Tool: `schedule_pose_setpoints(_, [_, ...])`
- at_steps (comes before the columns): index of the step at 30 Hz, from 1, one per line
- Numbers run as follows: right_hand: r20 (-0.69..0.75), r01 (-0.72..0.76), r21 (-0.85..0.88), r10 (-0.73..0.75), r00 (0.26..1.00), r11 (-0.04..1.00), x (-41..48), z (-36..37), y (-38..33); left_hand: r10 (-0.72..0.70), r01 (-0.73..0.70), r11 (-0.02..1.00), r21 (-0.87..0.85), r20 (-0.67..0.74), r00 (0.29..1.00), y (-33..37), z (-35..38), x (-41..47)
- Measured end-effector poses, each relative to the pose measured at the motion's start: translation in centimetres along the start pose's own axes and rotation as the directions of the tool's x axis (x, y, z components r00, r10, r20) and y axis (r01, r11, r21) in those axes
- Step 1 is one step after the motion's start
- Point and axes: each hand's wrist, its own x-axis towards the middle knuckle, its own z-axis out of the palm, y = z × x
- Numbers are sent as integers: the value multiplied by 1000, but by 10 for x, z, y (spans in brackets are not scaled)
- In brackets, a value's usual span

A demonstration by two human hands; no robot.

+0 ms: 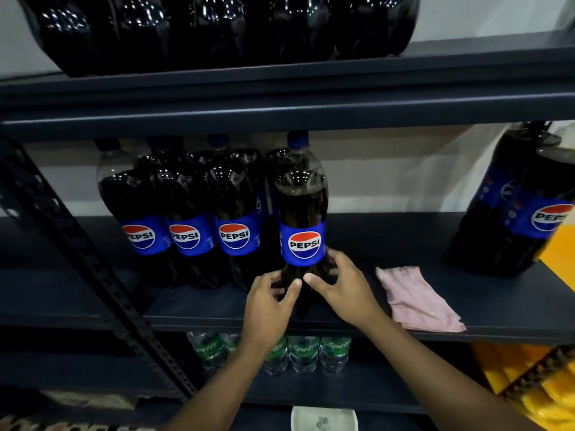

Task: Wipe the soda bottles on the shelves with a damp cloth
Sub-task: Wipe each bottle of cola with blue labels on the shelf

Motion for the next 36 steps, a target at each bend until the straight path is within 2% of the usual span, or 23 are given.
schedule_pose_setpoints(10, [15, -2, 17, 1, 1000, 1000, 16, 29, -16, -3, 14, 995, 99, -106, 994, -6, -11, 10])
schedule_pose_setpoints(24, [17, -9, -9, 9, 1000, 1000, 31, 34, -14, -18, 35, 991, 132, -132, 991, -5, -5, 23])
schedule_pose_setpoints(31, [44, -26, 21, 25, 999, 999, 30, 32, -12, -90, 103, 990, 97, -125, 988, 2, -1, 10])
schedule_pose_setpoints(36, [28, -83, 33, 82, 996, 996, 20, 10, -9, -37, 36, 997, 71, 13, 999, 20, 21, 2])
